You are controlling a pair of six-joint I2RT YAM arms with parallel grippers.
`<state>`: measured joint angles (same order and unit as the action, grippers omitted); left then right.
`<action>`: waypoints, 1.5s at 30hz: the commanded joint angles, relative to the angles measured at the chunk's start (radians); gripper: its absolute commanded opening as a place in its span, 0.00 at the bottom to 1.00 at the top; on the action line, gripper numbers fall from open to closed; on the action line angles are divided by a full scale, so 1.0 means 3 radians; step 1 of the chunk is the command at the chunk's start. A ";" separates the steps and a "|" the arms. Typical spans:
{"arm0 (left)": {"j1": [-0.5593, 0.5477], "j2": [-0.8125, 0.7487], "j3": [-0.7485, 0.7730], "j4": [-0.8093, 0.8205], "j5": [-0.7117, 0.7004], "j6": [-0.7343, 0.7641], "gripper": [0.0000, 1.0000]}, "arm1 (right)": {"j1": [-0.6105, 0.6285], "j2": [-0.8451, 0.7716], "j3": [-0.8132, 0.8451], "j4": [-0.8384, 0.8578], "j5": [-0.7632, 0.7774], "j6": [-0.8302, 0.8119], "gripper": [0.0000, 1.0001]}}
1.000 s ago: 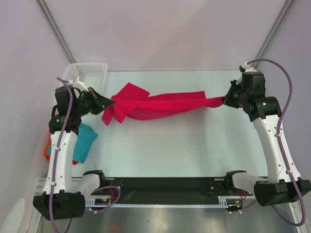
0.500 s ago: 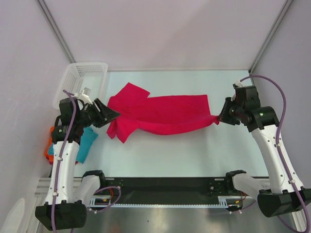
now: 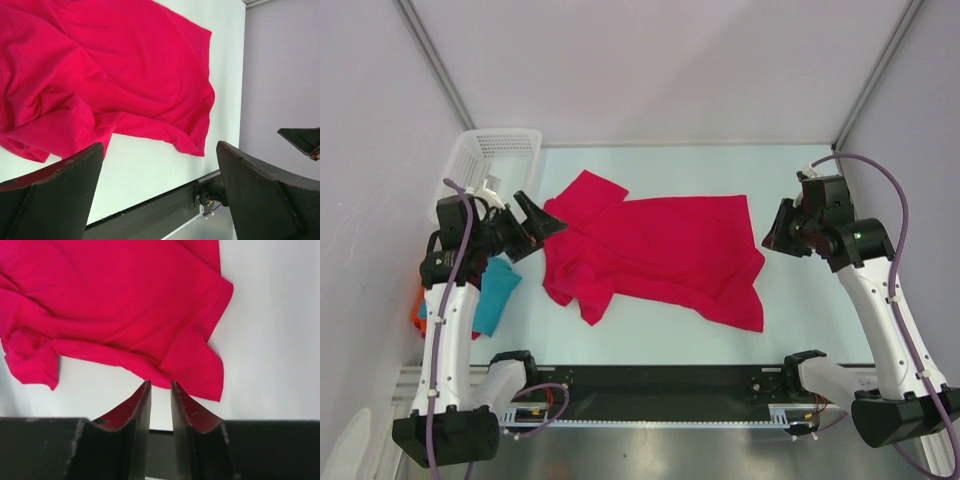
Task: Fold and stack the t-shirts
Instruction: Flatten out the tshirt
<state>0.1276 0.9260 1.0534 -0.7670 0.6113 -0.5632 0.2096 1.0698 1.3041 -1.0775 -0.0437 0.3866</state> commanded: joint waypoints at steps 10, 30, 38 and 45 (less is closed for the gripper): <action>0.0081 0.1390 0.0353 0.0762 0.0201 -0.0127 0.99 | 0.0058 0.1132 -0.0084 0.1357 -0.0299 -0.0015 0.30; 0.0081 0.0922 0.0267 0.0512 0.0253 0.0032 0.99 | -0.0019 0.3959 0.1732 0.1444 -0.0228 -0.0118 0.41; 0.0081 0.0937 0.0523 0.0368 0.0299 0.0073 1.00 | -0.0075 0.4277 0.1937 0.1449 -0.0222 -0.0128 0.39; 0.0096 0.0937 0.0671 0.0261 0.0330 0.0113 0.99 | -0.0213 0.4385 0.2111 0.1526 -0.0192 -0.0113 0.00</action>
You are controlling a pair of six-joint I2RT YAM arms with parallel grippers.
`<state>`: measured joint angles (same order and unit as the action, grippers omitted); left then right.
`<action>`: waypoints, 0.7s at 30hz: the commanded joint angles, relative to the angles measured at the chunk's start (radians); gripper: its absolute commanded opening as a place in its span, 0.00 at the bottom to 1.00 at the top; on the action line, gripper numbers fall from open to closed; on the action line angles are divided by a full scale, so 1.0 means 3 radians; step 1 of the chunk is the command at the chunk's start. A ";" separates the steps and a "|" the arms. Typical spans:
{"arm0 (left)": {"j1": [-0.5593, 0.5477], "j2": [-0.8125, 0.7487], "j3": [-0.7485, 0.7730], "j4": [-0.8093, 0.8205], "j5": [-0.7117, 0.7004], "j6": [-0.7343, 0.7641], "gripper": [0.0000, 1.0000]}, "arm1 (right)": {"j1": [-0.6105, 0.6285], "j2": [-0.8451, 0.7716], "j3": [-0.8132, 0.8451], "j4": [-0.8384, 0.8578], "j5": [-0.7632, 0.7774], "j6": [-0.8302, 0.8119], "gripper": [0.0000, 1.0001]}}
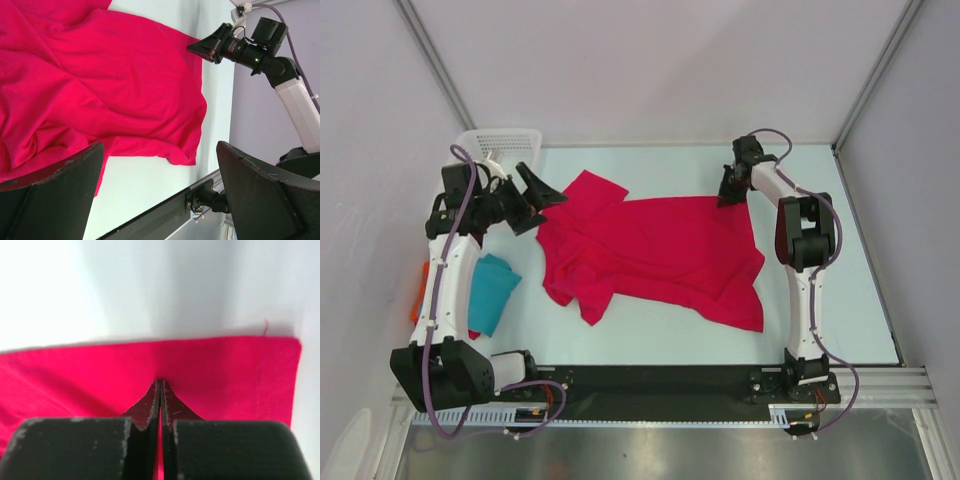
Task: Fold and stack the t-shirts
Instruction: Flatten out the tshirt
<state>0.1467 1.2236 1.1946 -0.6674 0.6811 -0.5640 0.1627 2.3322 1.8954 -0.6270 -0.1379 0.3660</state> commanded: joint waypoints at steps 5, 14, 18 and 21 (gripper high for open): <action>0.0068 -0.0065 0.0185 -0.0097 0.0112 0.0167 0.99 | -0.0113 0.0233 0.0390 -0.0017 0.0250 -0.0090 0.00; 0.0171 -0.0116 0.0083 -0.0097 0.0164 0.0203 1.00 | -0.0205 0.0484 0.1188 -0.0471 0.0327 -0.0156 0.00; 0.0176 -0.0141 0.0042 -0.0066 0.0204 0.0177 1.00 | -0.0164 0.0438 0.1071 -0.0518 0.0245 -0.0141 0.32; 0.0176 -0.0182 -0.0014 -0.0046 0.0220 0.0177 1.00 | -0.0133 0.0326 0.0836 -0.0498 0.0311 -0.0177 0.31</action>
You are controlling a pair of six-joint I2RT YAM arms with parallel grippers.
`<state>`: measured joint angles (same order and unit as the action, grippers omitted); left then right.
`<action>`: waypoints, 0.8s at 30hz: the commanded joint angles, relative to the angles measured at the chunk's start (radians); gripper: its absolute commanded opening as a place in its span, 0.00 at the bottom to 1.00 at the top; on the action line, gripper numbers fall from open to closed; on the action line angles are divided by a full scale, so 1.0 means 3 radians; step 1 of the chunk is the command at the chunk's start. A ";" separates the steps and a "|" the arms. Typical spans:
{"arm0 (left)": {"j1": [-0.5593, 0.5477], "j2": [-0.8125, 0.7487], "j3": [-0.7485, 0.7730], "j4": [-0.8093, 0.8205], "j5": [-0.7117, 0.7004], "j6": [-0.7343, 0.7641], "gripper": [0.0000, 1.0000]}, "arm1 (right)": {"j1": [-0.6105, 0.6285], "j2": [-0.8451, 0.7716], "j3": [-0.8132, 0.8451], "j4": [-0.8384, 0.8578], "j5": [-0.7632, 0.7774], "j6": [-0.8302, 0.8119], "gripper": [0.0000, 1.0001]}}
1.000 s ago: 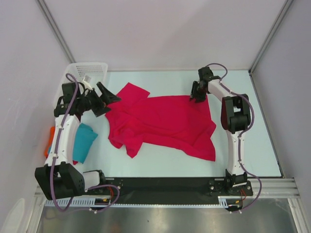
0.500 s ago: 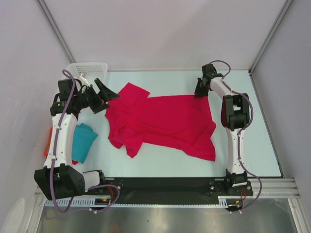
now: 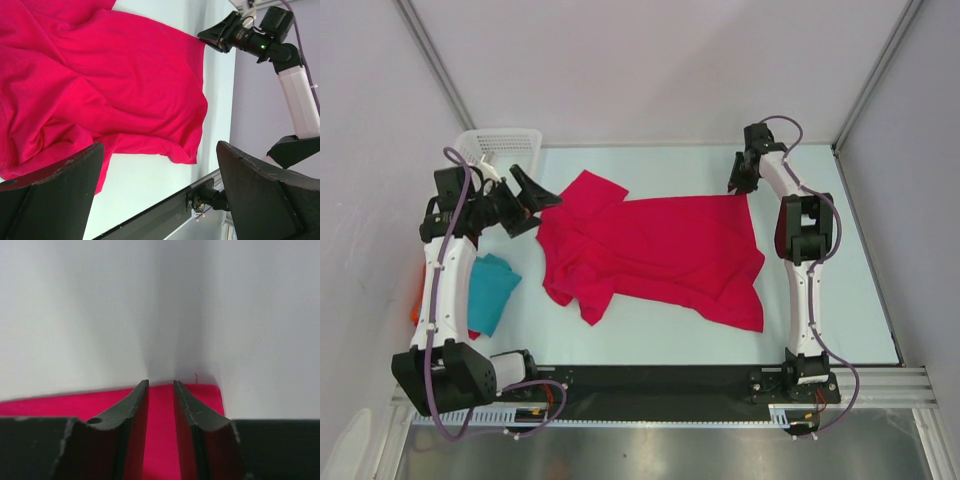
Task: Fold and stack the t-shirts
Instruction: Flatten out the tshirt
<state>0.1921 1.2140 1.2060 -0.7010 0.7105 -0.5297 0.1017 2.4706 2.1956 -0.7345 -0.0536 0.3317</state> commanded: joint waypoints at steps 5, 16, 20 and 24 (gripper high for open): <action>0.0025 -0.0227 -0.0103 0.0092 0.0147 0.0042 0.99 | -0.0037 -0.0248 -0.0410 -0.0123 0.0076 -0.0078 0.31; 0.0035 -0.0258 -0.0160 0.0128 0.0163 0.0027 1.00 | -0.0109 -0.0335 -0.0574 -0.0144 0.0291 -0.0170 0.29; 0.0030 -0.0248 -0.0165 0.0133 0.0168 0.0022 1.00 | -0.0124 -0.0264 -0.0579 -0.0159 0.0245 -0.0200 0.11; 0.0030 -0.0237 -0.0154 0.0133 0.0173 0.0022 0.99 | -0.0124 -0.0274 -0.0671 -0.0103 0.0118 -0.0221 0.00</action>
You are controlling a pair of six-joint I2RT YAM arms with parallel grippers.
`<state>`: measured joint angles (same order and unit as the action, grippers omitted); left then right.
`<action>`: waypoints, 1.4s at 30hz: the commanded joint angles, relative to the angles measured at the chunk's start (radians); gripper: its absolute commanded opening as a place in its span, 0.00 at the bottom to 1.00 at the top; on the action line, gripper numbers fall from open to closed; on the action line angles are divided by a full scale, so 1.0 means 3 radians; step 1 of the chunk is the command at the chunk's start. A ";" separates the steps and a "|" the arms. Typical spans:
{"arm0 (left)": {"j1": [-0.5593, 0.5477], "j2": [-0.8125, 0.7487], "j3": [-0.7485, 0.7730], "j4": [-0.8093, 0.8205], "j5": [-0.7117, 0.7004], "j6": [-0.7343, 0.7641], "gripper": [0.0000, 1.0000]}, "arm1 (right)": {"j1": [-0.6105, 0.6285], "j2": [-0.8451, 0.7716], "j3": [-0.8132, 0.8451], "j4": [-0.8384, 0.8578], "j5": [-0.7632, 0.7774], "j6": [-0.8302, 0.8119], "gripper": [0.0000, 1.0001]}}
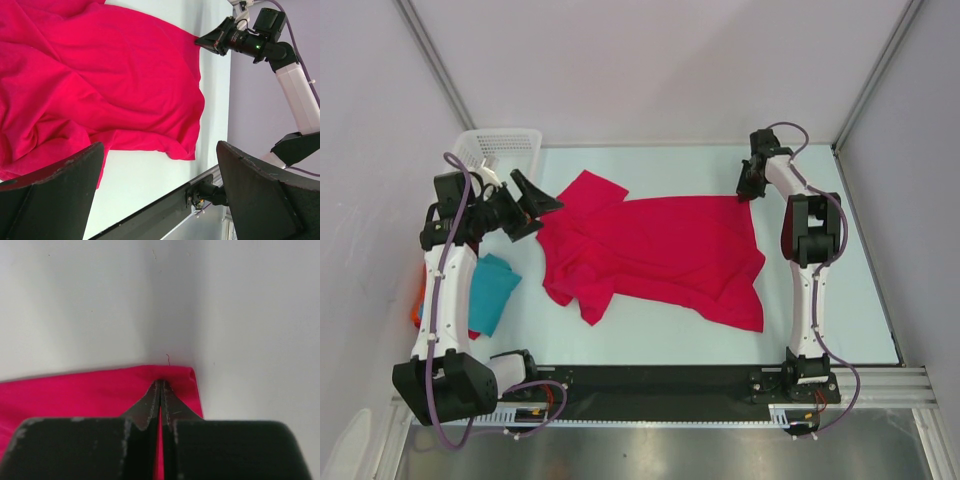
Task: Fold and stack the t-shirts
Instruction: Flatten out the tshirt
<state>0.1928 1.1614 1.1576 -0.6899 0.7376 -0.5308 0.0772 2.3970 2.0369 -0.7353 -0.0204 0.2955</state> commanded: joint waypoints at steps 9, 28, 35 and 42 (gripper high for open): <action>0.0032 -0.0016 -0.0003 0.0121 0.0083 0.0026 0.99 | 0.0003 -0.0320 -0.0394 0.0263 0.0262 -0.0162 0.00; 0.0032 -0.0021 -0.0003 0.0142 0.0047 0.0041 0.99 | -0.0094 0.0002 0.0078 -0.0111 0.0273 -0.0141 0.45; 0.0032 -0.0036 0.0007 0.0132 0.0047 0.0026 0.98 | -0.0084 0.0109 0.0083 -0.0080 0.0160 -0.0095 0.44; 0.0032 -0.0016 -0.0013 0.0137 0.0026 0.0021 0.99 | -0.0012 0.0201 0.0113 -0.0044 -0.0039 -0.0075 0.41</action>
<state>0.1932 1.1641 1.1435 -0.6697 0.7368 -0.5308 0.0536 2.4001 2.0514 -0.7471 0.0288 0.2604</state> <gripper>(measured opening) 0.985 0.421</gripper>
